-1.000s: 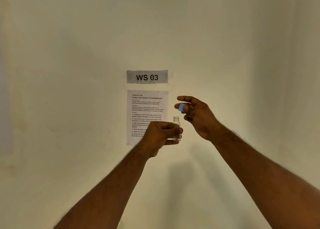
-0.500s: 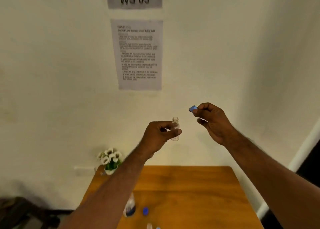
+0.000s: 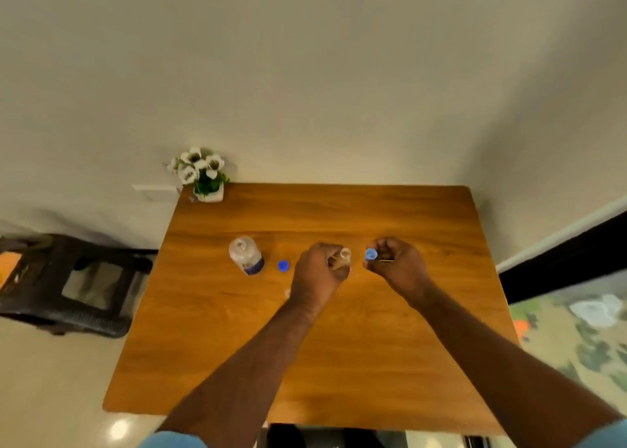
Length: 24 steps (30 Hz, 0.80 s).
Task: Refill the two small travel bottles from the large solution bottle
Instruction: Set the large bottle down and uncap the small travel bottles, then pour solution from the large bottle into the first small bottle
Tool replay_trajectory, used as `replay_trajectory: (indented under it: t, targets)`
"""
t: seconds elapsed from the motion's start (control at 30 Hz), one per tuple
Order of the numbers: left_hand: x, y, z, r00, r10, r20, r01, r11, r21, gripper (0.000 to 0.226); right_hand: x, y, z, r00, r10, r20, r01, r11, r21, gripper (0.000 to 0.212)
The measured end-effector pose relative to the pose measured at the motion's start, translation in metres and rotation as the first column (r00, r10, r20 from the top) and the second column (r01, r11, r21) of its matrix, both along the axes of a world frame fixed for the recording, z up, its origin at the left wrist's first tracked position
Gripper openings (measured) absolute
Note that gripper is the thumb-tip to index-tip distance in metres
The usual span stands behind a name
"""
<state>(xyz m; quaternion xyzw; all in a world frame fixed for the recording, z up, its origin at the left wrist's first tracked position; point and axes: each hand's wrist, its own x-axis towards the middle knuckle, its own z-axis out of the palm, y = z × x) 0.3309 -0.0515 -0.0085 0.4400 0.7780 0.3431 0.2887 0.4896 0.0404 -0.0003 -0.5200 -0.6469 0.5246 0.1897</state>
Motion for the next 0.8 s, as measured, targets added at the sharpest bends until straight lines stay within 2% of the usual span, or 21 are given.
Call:
replay_trajectory:
  t: [0.13, 0.2, 0.4, 0.57, 0.67, 0.73, 0.8]
  targets:
    - [0.014, -0.016, -0.048, 0.997, -0.041, -0.069, 0.03, 0.988, -0.151, 0.036, -0.002, -0.019, -0.06, 0.976, 0.09, 0.201, -0.1, 0.994, 0.042, 0.025]
    - [0.018, -0.021, -0.062, 0.992, -0.067, -0.111, 0.043, 0.978, -0.206, 0.039, -0.001, -0.027, -0.081, 0.958, 0.132, 0.253, -0.145, 0.989, 0.035, 0.028]
    - [0.024, -0.025, -0.085, 0.97, -0.129, -0.205, 0.063, 0.953, -0.297, 0.036, 0.002, -0.037, -0.121, 0.946, 0.153, 0.285, -0.173, 0.984, 0.043, 0.031]
    - [0.022, -0.019, -0.091, 0.978, -0.101, -0.184, 0.039, 0.949, -0.312, 0.04, 0.002, -0.034, -0.138, 0.916, 0.151, 0.371, -0.222, 0.963, 0.155, 0.028]
    - [0.022, -0.018, -0.093, 0.978, -0.106, -0.181, 0.041, 0.943, -0.332, 0.042, 0.003, -0.034, -0.144, 0.901, 0.159, 0.404, -0.228, 0.965, 0.128, 0.029]
    - [0.021, -0.018, -0.094, 0.976, -0.12, -0.184, 0.052, 0.94, -0.337, 0.046, 0.004, -0.034, -0.144, 0.899, 0.175, 0.402, -0.231, 0.968, 0.096, 0.034]
    - [0.019, -0.016, -0.092, 0.971, -0.151, -0.187, 0.079, 0.935, -0.346, 0.057, 0.004, -0.033, -0.139, 0.881, 0.229, 0.413, -0.277, 0.959, 0.059, 0.048]
